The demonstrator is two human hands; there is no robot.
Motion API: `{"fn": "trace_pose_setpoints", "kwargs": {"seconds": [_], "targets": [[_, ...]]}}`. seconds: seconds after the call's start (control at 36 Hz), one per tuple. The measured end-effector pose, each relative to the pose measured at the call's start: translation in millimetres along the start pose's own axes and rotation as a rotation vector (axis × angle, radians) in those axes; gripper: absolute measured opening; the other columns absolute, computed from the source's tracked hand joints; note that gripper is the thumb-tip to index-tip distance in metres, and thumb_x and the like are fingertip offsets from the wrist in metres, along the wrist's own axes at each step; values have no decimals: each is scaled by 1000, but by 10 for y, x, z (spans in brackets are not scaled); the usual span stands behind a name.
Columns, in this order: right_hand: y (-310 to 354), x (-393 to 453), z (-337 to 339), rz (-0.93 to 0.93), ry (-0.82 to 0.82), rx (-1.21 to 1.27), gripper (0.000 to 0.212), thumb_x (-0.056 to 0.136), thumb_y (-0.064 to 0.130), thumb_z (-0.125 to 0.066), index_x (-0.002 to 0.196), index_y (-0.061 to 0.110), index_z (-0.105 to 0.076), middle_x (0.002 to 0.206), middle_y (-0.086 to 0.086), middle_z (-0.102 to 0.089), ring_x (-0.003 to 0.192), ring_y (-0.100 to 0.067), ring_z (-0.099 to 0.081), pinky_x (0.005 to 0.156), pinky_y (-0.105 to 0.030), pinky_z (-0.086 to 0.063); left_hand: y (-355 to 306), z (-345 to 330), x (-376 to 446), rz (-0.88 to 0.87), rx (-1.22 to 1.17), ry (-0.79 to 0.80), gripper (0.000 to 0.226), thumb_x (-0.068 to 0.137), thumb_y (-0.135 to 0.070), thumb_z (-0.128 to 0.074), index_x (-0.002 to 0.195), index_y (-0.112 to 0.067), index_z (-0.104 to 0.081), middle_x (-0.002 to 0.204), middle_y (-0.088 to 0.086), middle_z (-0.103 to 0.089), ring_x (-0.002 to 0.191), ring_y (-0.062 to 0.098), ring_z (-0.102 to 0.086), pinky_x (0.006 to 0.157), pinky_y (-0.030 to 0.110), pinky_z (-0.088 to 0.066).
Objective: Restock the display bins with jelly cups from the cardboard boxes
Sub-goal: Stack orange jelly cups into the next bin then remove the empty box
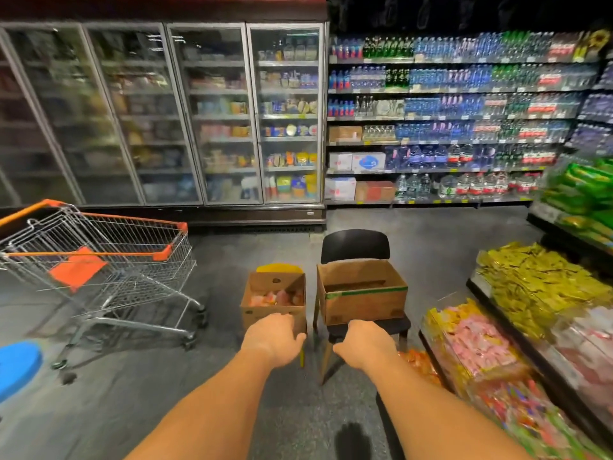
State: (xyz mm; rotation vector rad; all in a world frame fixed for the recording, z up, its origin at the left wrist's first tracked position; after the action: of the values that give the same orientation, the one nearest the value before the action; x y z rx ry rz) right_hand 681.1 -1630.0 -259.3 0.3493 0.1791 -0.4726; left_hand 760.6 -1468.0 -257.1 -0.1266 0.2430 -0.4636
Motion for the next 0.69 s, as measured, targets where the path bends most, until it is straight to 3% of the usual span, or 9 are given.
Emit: {"fn": "trace_pose_setpoints", "kwargs": {"seconds": [0.14,0.33,0.47,0.61,0.69], "targets": [[183,789,-1,35,63,-17,20,88,42,-61,93,24,-56,107,-2,-68,100,-28,-65,77,-36,-52,232,-15,694,74,-34,25,42,100,-53,-45,121,-20,-59,121,5,-62,110,29,-61,84,39,-51],[703,1979,-104,98,157,-59,22,89,44,-60,97,24,-61,108,-1,-67,101,-25,-65,79,-35,-55,917,3,1649,179,-129,7,41,95,-54,-47,121,-26,-61,118,1,-66,109,27,-64,87,40,-55],[1088,2918,-443,88,190,-55,30,87,43,-57,107,24,-68,110,-2,-70,100,-26,-68,80,-35,-57,1575,-158,2521,237,-143,57,36,94,-52,-48,112,-26,-65,106,2,-71,96,26,-68,78,38,-56],[1321,3798,-817,28,250,-28,27,89,40,-55,110,28,-67,108,2,-70,100,-22,-67,79,-31,-54,2077,-280,3409,244,-84,135,49,98,-52,-45,140,-28,-53,122,4,-68,111,27,-65,85,38,-52],[1475,4266,-953,-17,291,4,27,90,42,-54,112,29,-65,110,4,-70,101,-20,-66,82,-30,-52,2334,-334,3917,218,-91,218,49,101,-48,-46,146,-29,-47,134,5,-62,120,27,-61,94,38,-51]]}}
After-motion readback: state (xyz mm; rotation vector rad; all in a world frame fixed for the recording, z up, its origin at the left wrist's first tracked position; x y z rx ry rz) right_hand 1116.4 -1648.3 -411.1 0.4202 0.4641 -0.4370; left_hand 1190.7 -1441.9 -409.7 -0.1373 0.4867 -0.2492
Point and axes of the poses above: each hand's wrist, its own x-axis towards the middle knuckle, its own z-axis out of the back of the hand, y = z × x, the point moved 9 cm from there along x, towards the middle knuckle
